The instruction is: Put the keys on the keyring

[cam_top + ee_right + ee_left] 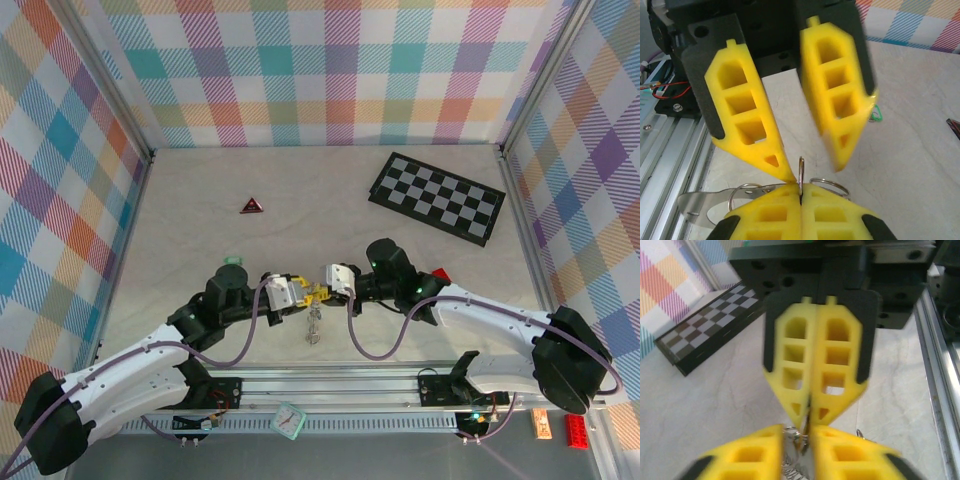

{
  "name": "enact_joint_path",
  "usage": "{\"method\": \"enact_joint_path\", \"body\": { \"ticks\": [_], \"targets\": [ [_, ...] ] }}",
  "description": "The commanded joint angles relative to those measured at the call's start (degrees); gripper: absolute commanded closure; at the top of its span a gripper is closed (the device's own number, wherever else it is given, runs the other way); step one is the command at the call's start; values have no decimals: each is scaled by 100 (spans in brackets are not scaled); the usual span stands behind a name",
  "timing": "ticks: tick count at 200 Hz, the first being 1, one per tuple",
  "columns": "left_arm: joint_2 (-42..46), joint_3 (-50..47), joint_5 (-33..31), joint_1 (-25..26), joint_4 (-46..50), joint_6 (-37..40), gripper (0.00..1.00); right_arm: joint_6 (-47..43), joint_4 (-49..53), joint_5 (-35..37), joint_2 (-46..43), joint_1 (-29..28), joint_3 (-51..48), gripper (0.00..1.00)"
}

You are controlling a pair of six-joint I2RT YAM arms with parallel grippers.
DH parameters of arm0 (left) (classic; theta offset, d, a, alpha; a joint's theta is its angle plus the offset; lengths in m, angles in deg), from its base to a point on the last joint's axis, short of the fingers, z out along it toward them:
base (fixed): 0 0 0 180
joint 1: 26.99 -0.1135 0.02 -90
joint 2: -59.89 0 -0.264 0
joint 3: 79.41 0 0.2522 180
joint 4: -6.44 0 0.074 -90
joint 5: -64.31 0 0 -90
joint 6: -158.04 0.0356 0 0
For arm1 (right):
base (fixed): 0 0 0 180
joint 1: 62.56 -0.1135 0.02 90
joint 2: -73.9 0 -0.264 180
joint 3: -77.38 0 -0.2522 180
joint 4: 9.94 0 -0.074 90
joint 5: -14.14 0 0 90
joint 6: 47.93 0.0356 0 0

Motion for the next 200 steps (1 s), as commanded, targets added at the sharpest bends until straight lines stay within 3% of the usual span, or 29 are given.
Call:
{"method": "enact_joint_path", "body": {
  "ticks": [1,53,144,200],
  "targets": [
    [280,-327,-61,65,-403,-283,67,-22,-242,-159,12,6,43,100],
    [649,-1110,-73,68,-1526,-1087,71,154,-476,-531,-6,148,-52,100],
    [273,-1159,281,68,-2057,-1201,76,38,-206,-930,60,156,83,100],
    [144,-1124,449,67,-2236,-1218,86,-6,-67,-1087,117,148,162,100]
  ]
}}
